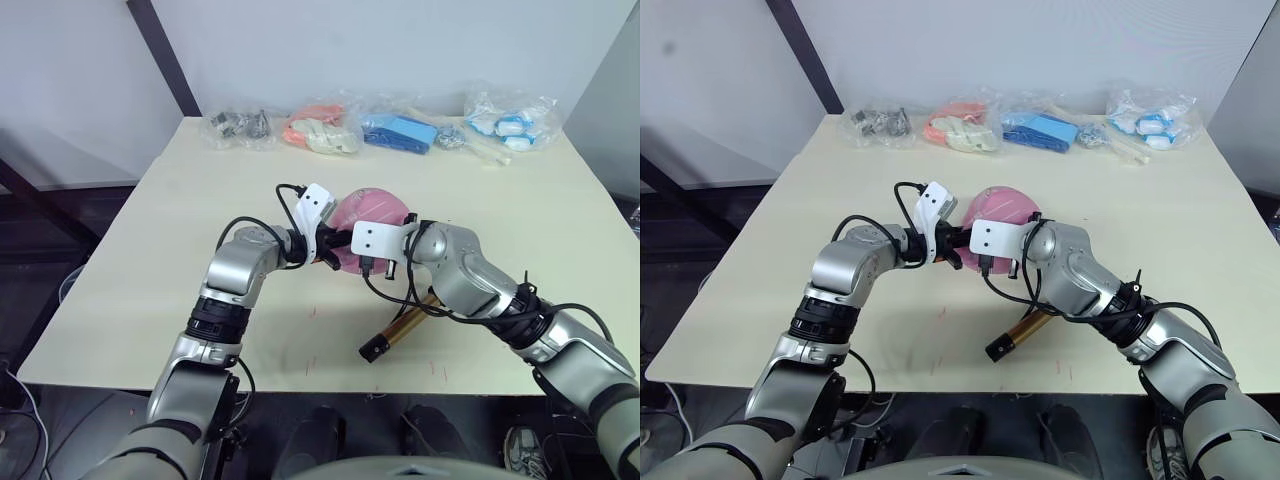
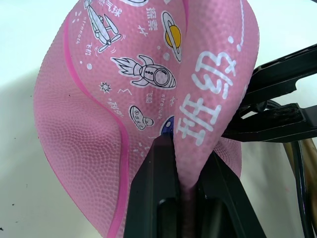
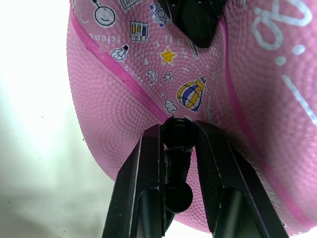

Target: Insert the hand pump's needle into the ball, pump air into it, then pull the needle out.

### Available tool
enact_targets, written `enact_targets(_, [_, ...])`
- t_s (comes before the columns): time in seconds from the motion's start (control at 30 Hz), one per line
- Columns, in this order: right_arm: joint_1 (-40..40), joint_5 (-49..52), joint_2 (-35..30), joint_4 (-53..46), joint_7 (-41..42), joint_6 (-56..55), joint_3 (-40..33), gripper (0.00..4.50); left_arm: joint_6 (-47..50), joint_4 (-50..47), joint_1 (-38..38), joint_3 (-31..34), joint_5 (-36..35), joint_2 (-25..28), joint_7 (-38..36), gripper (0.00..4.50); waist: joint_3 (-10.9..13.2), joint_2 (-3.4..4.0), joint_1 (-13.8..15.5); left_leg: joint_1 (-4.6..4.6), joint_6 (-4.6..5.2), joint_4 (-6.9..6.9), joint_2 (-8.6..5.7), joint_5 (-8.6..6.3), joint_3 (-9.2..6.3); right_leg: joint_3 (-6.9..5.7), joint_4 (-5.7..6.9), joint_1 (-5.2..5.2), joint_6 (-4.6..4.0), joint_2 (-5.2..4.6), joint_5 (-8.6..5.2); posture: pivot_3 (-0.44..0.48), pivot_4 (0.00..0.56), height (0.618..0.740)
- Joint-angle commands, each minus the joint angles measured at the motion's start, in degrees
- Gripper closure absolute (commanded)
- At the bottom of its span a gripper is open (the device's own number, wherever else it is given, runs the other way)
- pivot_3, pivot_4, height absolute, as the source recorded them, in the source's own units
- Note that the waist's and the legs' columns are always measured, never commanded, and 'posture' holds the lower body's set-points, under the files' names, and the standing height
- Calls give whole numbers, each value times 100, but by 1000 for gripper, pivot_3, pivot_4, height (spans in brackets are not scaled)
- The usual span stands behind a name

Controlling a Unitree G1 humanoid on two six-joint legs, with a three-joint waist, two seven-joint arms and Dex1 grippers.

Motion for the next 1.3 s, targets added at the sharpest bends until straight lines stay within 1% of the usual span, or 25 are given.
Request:
enact_targets(0.03, [511,-235,-371,1357,55,422,247,4147,133,49,120,-163,-124,-17,-162,4500,-3,0,0,0,0,-1,0,0,0,0,0,0,0,0,0,0,150,736])
enact_targets(0.33, [520,-277,-401,1641,59,309,231,4147,116,82,104,-164,-126,2,-169,4500,-27,1,-2,3,0,-4,0,0,0,0,-2,1,3,0,-2,0,150,736])
enact_targets(0.4, [539,-294,-407,1695,50,284,238,4147,117,70,112,-164,-128,6,-168,4500,-32,0,-2,3,0,-4,0,0,0,1,-2,1,16,0,-9,0,150,736])
enact_targets(1.3, [700,-279,-295,2516,-76,-34,142,4147,156,8,152,-168,-160,56,-146,4500,-71,5,-18,14,1,-13,3,-1,2,2,-2,7,18,1,-11,0,150,736])
